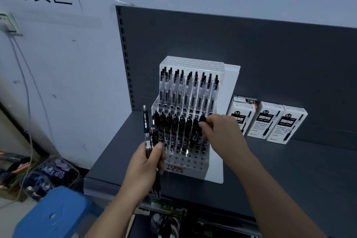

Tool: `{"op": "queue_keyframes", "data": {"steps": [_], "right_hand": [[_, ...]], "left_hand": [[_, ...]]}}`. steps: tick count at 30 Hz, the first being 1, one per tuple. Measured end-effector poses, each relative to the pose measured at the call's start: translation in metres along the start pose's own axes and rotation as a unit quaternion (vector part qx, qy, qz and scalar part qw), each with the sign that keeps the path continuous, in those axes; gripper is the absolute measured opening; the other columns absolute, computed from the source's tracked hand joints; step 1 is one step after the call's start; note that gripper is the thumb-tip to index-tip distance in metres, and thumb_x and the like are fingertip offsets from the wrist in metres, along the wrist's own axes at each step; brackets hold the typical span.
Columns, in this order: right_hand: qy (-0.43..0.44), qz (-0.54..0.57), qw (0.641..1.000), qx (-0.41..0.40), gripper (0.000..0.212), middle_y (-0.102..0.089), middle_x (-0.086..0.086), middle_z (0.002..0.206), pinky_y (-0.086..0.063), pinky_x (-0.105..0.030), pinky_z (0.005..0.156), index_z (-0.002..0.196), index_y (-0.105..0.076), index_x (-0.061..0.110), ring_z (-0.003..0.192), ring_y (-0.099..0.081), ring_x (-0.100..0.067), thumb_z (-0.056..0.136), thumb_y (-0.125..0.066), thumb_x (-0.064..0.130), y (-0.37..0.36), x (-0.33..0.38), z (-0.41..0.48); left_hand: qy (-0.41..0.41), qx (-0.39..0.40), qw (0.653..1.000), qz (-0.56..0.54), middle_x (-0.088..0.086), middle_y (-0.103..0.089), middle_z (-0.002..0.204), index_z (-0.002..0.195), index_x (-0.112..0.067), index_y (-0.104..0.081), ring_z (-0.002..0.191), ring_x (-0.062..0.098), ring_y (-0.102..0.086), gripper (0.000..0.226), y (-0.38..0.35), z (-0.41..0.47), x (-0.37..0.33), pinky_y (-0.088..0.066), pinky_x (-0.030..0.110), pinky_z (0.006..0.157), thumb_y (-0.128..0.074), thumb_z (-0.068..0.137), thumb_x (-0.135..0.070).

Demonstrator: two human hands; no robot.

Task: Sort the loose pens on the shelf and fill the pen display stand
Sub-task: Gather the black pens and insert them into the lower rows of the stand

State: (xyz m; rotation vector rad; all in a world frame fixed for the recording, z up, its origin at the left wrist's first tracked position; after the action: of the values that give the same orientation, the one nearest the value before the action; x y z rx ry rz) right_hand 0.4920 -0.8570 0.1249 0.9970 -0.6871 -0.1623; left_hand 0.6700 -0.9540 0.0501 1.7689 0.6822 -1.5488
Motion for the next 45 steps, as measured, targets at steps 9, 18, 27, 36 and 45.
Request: {"op": "queue_keyframes", "data": {"steps": [9, 18, 27, 36, 45], "right_hand": [[-0.014, -0.073, 0.995, 0.059, 0.040, -0.066, -0.009, 0.069, -0.055, -0.035, 0.067, 0.074, -0.063, 0.002, 0.065, -0.064, -0.022, 0.098, -0.051, 0.031, -0.018, 0.006, 0.000], [0.017, -0.155, 0.985, 0.078, 0.041, -0.053, -0.007, 0.074, -0.047, -0.031, 0.066, 0.065, -0.039, 0.011, 0.071, -0.056, -0.024, 0.100, -0.046, 0.031, -0.015, 0.016, -0.001], [0.045, -0.179, 0.978, 0.102, 0.049, -0.030, 0.000, 0.061, -0.033, -0.028, 0.062, 0.058, -0.025, 0.014, 0.067, -0.045, -0.023, 0.100, -0.048, 0.027, -0.016, 0.019, 0.001], [0.063, -0.197, 0.971, 0.117, 0.048, -0.030, 0.001, 0.061, -0.033, -0.028, 0.064, 0.059, -0.026, 0.014, 0.070, -0.044, -0.022, 0.100, -0.047, 0.025, -0.020, 0.026, 0.003], [-0.071, 0.164, 0.974, 0.141, 0.029, -0.069, 0.004, 0.061, -0.053, -0.022, 0.057, 0.076, -0.072, 0.014, 0.052, -0.064, -0.008, 0.092, -0.061, 0.036, -0.017, 0.002, -0.019]], "left_hand": [[0.030, 0.037, 0.998, -0.051, 0.004, -0.069, 0.069, 0.086, -0.011, -0.073, 0.062, 0.015, -0.061, 0.027, -0.009, -0.005, 0.001, -0.047, 0.025, 0.059, -0.054, 0.096, -0.027], [0.033, 0.063, 0.992, -0.104, 0.005, -0.075, 0.093, 0.105, -0.005, -0.064, 0.084, 0.020, -0.072, 0.019, -0.021, -0.004, -0.001, -0.057, 0.033, 0.076, -0.052, 0.097, -0.018], [0.025, 0.062, 0.994, -0.092, 0.005, -0.075, 0.092, 0.106, -0.006, -0.062, 0.082, 0.022, -0.072, 0.019, -0.023, -0.006, -0.006, -0.057, 0.045, 0.084, -0.049, 0.098, -0.018], [0.019, 0.042, 0.997, -0.063, 0.005, -0.075, 0.092, 0.099, -0.013, -0.068, 0.084, 0.023, -0.072, 0.021, -0.017, -0.004, -0.005, -0.056, 0.046, 0.083, -0.049, 0.098, -0.021], [0.037, 0.085, 0.992, -0.085, 0.010, -0.075, 0.092, 0.099, -0.003, -0.067, 0.085, 0.028, -0.071, 0.023, -0.029, -0.005, -0.002, -0.059, 0.038, 0.077, -0.055, 0.095, -0.022]]}}
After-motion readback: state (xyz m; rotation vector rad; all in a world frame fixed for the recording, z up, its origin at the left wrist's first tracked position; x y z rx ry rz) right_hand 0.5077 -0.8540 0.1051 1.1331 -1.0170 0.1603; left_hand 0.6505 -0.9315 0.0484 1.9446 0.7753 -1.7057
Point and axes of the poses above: each hand's wrist, its own z-axis towards the middle knuckle, its own y-axis out of the back of the hand, x = y × z, the point moved 8 cm from there along z, towards the middle knuckle
